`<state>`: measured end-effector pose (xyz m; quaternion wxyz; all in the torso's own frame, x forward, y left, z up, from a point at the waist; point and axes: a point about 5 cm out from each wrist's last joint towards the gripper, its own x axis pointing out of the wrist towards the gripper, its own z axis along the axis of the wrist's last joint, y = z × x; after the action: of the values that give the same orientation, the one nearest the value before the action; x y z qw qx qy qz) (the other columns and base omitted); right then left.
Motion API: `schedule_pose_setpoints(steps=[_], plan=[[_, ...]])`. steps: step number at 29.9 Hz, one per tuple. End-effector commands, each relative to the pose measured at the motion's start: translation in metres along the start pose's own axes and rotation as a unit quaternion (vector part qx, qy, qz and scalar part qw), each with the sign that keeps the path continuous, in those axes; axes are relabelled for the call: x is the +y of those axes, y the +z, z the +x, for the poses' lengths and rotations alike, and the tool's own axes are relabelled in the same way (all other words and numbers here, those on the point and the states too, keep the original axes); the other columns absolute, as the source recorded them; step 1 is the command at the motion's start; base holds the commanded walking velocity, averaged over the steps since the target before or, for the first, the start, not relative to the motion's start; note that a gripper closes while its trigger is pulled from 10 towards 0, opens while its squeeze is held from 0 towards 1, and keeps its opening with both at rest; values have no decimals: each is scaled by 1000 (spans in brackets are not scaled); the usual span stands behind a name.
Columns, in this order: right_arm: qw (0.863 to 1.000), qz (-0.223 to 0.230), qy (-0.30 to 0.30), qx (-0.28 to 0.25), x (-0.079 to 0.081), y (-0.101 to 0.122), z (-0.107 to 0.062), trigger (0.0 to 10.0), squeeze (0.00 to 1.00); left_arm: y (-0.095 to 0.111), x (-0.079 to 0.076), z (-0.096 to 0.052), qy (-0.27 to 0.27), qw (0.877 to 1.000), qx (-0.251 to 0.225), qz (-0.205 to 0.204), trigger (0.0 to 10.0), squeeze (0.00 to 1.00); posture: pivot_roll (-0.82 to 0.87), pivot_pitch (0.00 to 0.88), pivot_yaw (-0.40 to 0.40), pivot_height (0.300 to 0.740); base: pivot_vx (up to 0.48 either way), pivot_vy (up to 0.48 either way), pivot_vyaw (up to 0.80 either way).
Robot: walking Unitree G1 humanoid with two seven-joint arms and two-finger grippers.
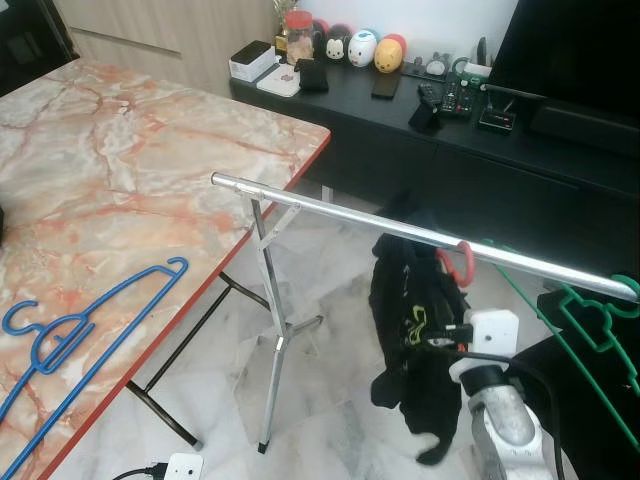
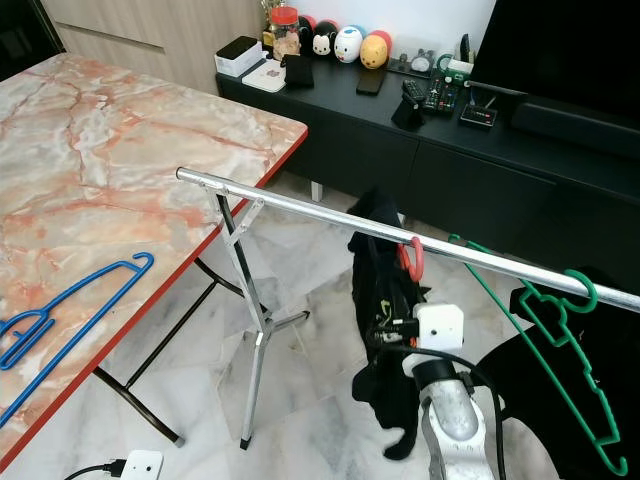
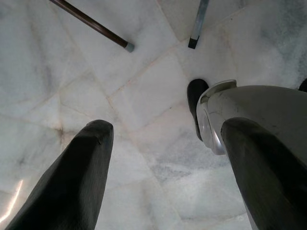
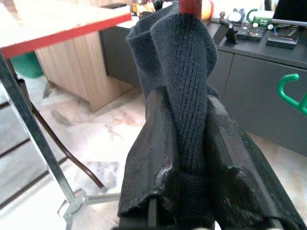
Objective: Hang hanger
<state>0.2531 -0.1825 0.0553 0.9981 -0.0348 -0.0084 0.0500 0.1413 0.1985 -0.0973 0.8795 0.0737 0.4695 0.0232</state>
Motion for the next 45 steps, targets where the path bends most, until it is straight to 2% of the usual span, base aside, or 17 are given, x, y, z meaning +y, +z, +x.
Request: schedule_pose_setpoints(steps=[1,10,12,16,21,22,23,24,26,29,31,32,35,36,40,43,45], plan=[[1000,-11,-4,-6,-1,2,0,0,0,-14,-21,-4,-40,999,25,6,10000,0,-21,104,-6,740,0,0,0],[999,-15,-32,17,-7,-11,-7,0,0,-15,-20,-4,-39,999,23,6,10000,0,-20,103,-9,740,0,0,0],[997,-31,-46,45,-11,-25,-18,0,0,-14,-19,-4,-38,999,22,6,10000,0,-14,102,-14,740,0,0,0],[995,-42,-70,60,-18,-34,-26,0,0,-12,-18,-3,-36,999,22,6,10000,0,-20,102,-12,740,0,0,0],[992,-39,-66,98,-19,-49,-32,0,0,-10,-18,-2,-36,999,22,6,10000,0,-23,100,-12,740,0,0,0],[990,-41,-54,124,-16,-58,-34,3961,0,-10,-18,-2,-36,999,22,6,10000,0,-21,98,-13,740,0,0,0],[990,-41,-54,124,-16,-58,-34,3961,0,-10,-18,-2,-36,999,22,6,10000,0,-21,98,-13,740,0,0,0],[986,-42,-42,156,-13,-68,-36,10000,0,-9,-18,-2,-36,999,21,5,10000,0,-21,98,-14,740,0,0,0],[984,-40,-38,169,-12,-72,-37,10000,0,-9,-18,-2,-36,999,20,5,10000,0,-21,98,-14,740,0,0,0],[970,-39,-19,241,-5,-92,-39,10000,0,-9,-18,-2,-36,999,20,3,10000,0,-26,96,-12,740,0,0,0],[968,-41,-19,248,-5,-94,-39,10000,0,-9,-19,-2,-36,999,21,4,10000,0,-25,96,-13,740,0,0,0],[960,-39,-25,275,-5,-100,-39,10000,0,-10,-19,-2,-36,999,22,4,10000,0,-25,94,-14,740,0,0,0],[954,-31,-33,298,-5,-104,-39,10000,0,-10,-19,-2,-35,999,22,4,10000,0,-26,92,-16,740,0,0,0],[946,-35,-41,320,-7,-108,-39,10000,0,-10,-19,-2,-34,999,23,2,10000,0,-14,91,-18,740,0,0,0],[935,-36,-69,346,-13,-111,-40,10000,0,-10,-20,-2,-33,999,22,0,10000,0,-15,90,-19,740,0,0,0],[932,-38,-73,353,-14,-113,-41,10000,0,-10,-21,-2,-33,999,22,0,10000,0,-9,88,-20,740,0,0,0],[933,-52,-98,343,-20,-111,-41,10000,0,-10,-21,-2,-33,999,21,-1,10000,0,-1,87,-22,740,0,0,0]])
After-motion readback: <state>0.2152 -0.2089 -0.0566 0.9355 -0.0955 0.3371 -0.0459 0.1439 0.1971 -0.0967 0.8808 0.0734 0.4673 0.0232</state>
